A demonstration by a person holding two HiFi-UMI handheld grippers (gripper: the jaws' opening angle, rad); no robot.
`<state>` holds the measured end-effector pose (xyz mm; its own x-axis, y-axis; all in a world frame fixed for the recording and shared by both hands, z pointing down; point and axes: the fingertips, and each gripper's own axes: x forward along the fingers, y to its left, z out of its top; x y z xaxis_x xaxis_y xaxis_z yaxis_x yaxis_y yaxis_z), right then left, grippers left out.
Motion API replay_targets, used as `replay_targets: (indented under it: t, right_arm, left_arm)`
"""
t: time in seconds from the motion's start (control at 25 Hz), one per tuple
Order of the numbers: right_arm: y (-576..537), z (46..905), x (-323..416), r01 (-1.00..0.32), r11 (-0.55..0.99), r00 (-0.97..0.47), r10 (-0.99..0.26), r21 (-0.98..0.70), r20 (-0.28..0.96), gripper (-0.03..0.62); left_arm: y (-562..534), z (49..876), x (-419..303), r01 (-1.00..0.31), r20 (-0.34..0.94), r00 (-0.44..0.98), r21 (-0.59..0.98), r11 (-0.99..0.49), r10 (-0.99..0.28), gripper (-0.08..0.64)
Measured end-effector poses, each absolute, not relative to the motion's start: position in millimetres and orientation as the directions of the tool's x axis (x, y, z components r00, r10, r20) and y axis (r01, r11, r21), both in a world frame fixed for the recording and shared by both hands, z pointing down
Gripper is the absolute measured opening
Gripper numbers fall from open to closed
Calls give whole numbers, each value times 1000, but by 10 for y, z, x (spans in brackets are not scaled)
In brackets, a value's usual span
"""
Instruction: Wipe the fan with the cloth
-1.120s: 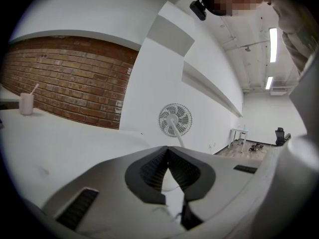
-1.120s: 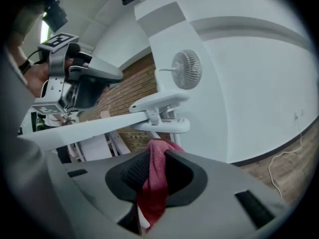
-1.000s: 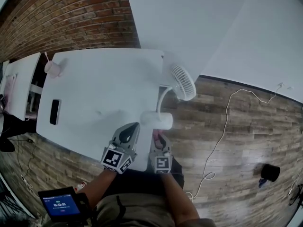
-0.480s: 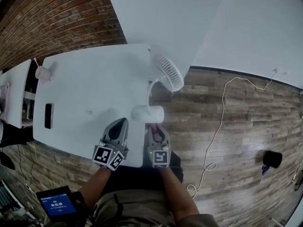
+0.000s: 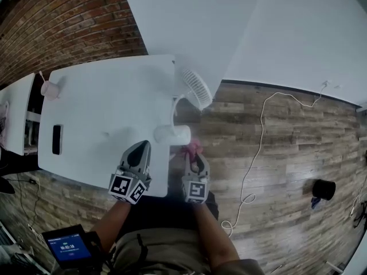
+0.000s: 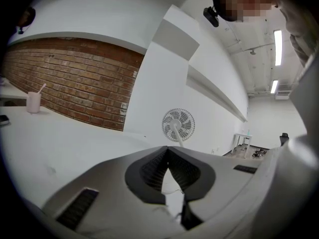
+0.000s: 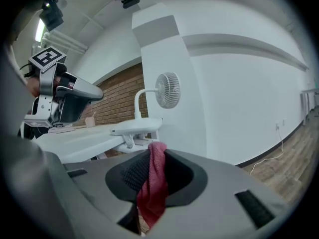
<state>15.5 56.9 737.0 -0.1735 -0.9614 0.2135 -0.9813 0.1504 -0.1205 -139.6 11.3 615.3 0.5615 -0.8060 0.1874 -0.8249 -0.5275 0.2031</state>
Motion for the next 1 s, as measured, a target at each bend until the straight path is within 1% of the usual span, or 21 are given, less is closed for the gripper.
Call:
replay_targets:
  t: [0.12,0.32,0.48,0.6,0.76,0.88,1.0]
  right_arm:
    - [640,7110,291,-984,129,-150,-972,-124,180,103]
    - [701,6520,447,-980,146,-169,-970,-135,177,104]
    - [902,6112,553,-978,152,-177,-966,-140,187,104]
    - [1021,5676,551,-971,179,-209,-959,-160,193,104]
    - [1029,5115,507,-955,251,-276,-948,-157,161,104]
    - [980,4922,533,-952,268,-288,-948,-146,137,104]
    - [971,4793,661,-958,228,-249,-961,-172,116,104]
  left_arm:
    - [201,6007,-1391,-825,184,557,232,-515,-810,20]
    - [328,5798,-1327,-825,199,559,226,-517,-805,20]
    - [442,5566,-1305,-841,221,533,248,-481,-817,20]
    - [568,5304,-1276,-852,237,516,244,-464,-823,20]
    - [722,4972,-1120,-846,217,526,231,-480,-823,20]
    - [803,4852,-998,-845,192,533,163,-509,-824,20]
    - [833,4746,-817,-832,161,554,67,-551,-817,20]
